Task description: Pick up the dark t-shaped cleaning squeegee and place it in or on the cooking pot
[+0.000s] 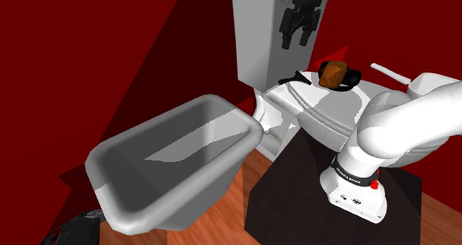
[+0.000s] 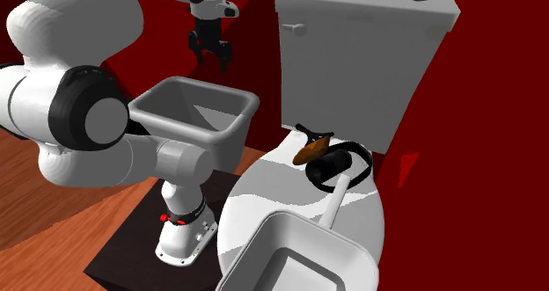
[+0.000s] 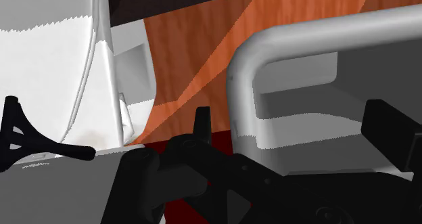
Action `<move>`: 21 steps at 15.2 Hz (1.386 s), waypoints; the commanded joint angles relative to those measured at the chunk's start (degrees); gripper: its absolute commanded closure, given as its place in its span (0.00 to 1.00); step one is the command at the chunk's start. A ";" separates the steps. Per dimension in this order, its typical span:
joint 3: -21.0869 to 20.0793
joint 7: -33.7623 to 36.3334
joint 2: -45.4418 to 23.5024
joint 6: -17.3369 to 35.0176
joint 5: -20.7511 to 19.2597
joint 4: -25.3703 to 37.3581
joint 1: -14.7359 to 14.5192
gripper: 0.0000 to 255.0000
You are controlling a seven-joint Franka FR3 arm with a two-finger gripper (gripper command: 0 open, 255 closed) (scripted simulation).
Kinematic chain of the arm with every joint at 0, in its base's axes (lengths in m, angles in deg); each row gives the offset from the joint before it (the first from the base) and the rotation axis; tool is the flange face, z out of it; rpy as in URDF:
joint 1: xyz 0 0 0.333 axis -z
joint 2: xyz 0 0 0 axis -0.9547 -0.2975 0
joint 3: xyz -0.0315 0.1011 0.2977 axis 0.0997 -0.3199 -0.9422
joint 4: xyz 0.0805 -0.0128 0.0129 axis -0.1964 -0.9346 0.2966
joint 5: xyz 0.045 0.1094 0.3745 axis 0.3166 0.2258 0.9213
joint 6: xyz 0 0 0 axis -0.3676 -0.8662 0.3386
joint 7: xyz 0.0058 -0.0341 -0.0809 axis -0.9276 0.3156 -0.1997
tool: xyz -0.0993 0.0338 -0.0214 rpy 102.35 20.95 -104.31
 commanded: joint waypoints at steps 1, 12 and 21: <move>0.00 0.00 0.00 0.00 0.00 0.00 0.00 0.00; 10.74 -12.80 -5.40 11.11 -9.26 -7.31 3.83 0.00; 20.16 -22.95 -16.26 21.90 -14.62 -7.38 6.23 0.00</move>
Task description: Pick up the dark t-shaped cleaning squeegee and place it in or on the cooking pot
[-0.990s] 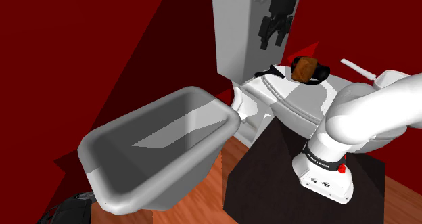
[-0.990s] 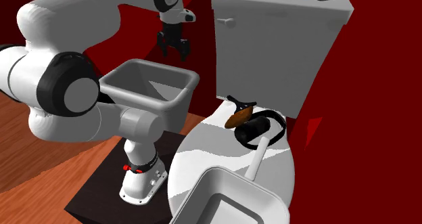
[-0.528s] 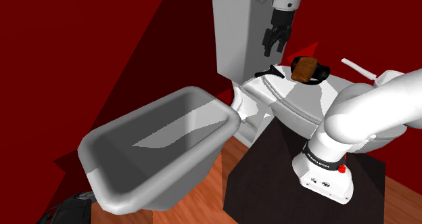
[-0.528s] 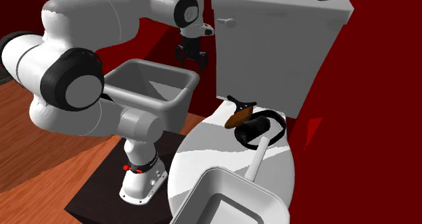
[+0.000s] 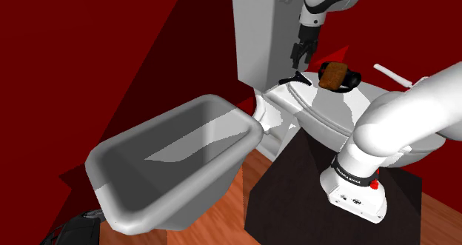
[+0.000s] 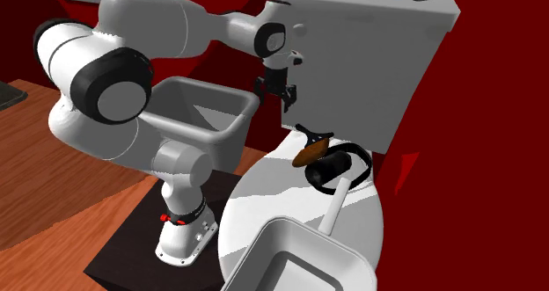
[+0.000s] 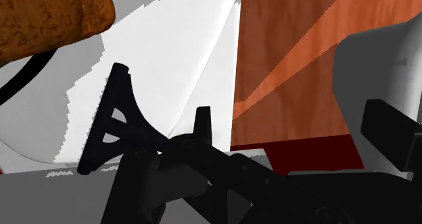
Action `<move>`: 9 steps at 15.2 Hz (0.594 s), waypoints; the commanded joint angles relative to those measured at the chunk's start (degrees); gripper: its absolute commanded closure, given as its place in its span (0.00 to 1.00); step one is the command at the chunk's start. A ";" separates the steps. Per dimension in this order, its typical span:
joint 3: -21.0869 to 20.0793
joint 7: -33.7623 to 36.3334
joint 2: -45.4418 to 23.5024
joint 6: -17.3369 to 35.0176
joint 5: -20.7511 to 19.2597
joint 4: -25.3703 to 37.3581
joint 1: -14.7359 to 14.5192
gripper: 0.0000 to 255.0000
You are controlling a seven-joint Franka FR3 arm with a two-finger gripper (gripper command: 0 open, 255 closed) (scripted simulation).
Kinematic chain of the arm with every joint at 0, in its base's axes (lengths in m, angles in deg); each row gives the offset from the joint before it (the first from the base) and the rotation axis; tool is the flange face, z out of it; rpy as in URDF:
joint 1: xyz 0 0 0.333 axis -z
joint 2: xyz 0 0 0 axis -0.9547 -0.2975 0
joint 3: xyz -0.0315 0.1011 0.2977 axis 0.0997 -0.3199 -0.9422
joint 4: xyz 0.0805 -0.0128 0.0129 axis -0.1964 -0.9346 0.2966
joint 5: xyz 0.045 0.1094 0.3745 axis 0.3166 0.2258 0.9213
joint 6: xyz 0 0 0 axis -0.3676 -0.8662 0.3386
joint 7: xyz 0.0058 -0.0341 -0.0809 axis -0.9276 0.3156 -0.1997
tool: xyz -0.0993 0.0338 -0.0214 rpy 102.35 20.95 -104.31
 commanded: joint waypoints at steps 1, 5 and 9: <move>2.14 -2.40 -2.92 2.46 -0.80 0.56 0.39 0.00; 6.40 -7.28 -9.74 7.34 -1.21 2.59 0.81 0.00; 10.44 -12.79 -17.60 11.97 0.16 5.69 1.07 0.00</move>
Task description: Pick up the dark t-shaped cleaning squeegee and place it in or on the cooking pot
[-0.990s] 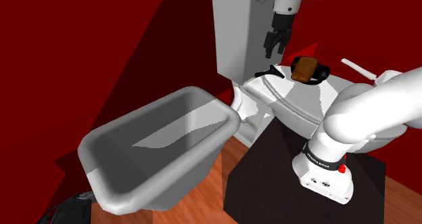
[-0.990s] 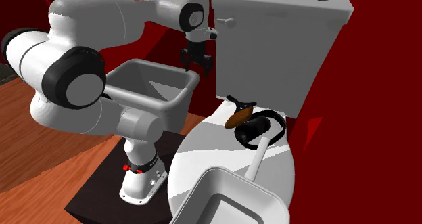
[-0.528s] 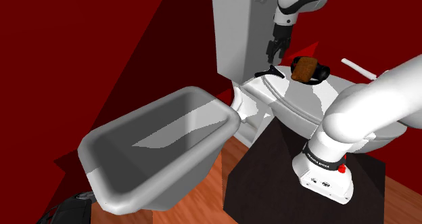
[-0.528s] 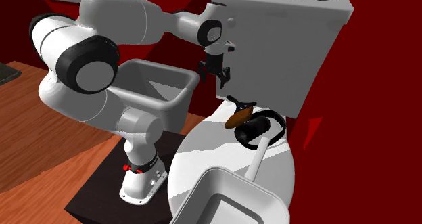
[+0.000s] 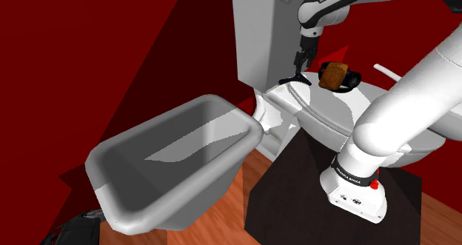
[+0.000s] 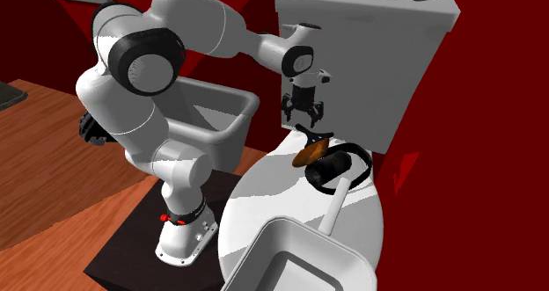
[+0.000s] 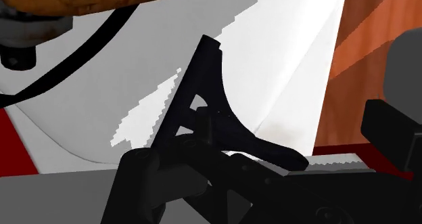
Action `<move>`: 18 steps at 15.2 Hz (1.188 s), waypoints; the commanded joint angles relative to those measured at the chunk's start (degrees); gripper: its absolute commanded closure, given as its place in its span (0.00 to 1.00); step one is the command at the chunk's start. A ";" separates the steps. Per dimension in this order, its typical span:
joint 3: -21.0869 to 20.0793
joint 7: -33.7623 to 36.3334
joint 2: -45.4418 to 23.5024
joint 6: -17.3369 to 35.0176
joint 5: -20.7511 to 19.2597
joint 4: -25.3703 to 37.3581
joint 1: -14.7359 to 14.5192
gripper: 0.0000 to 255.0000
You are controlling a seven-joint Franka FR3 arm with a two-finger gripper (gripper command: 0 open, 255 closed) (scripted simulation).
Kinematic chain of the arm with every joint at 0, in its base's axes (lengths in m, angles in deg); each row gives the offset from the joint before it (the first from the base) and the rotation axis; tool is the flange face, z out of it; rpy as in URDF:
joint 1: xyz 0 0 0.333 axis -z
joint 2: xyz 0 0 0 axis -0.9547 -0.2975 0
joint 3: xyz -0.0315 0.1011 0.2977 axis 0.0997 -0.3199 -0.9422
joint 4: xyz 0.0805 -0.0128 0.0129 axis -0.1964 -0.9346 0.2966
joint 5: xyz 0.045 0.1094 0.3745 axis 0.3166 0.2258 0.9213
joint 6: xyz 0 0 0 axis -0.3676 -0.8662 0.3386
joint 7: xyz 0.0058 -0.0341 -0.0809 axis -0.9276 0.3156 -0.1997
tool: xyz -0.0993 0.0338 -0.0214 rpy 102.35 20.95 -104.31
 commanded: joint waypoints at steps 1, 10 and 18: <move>2.24 -3.42 -4.28 2.38 1.00 1.83 0.32 0.00; 4.74 -8.63 -12.56 9.72 4.79 1.98 0.93 0.00; 4.82 -9.00 -13.35 10.98 5.27 1.39 1.00 0.00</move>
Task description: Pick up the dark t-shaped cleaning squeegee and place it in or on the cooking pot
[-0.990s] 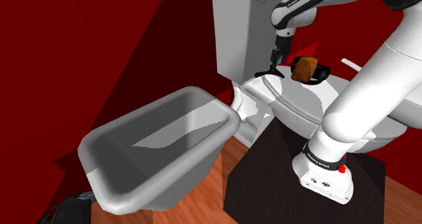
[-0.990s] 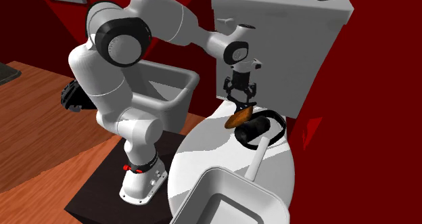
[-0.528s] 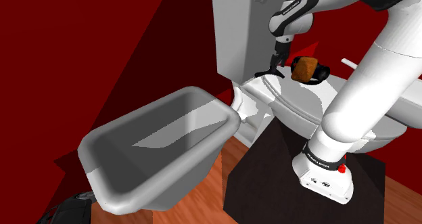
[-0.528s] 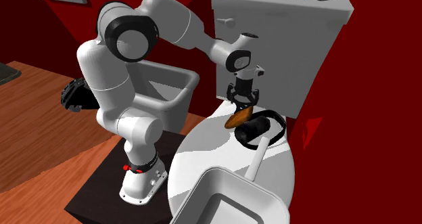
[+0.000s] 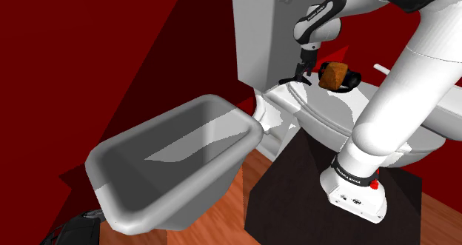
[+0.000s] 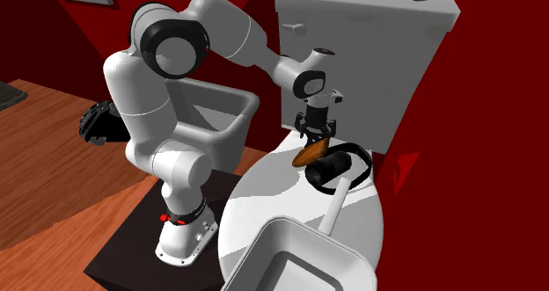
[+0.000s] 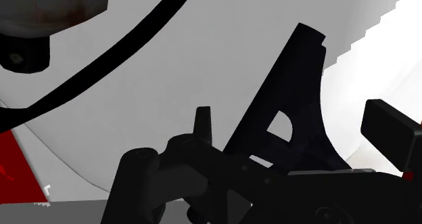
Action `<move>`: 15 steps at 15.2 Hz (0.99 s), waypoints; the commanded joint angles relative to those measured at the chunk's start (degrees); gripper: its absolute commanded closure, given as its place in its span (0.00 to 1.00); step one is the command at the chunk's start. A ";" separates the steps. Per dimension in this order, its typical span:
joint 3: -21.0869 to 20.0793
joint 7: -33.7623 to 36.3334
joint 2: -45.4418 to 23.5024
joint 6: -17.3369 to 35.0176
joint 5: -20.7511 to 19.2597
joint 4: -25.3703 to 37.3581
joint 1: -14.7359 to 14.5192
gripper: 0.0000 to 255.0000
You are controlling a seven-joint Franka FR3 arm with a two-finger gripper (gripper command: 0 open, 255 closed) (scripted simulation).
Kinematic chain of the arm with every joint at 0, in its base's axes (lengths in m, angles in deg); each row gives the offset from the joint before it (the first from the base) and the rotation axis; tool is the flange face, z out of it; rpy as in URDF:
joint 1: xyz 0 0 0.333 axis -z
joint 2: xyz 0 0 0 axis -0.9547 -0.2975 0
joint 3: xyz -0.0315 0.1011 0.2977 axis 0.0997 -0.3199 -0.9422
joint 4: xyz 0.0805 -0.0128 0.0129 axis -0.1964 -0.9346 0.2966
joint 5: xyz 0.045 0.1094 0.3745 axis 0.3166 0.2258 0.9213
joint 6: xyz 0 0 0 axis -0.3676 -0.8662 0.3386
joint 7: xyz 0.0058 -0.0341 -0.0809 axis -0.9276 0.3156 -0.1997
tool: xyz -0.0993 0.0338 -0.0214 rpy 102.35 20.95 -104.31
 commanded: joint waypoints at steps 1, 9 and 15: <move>0.00 0.00 0.00 0.00 0.00 0.00 0.00 0.00; 0.00 0.00 0.00 -0.01 0.00 0.00 0.00 1.00; -0.19 0.85 2.12 -3.18 -1.29 1.38 -0.07 1.00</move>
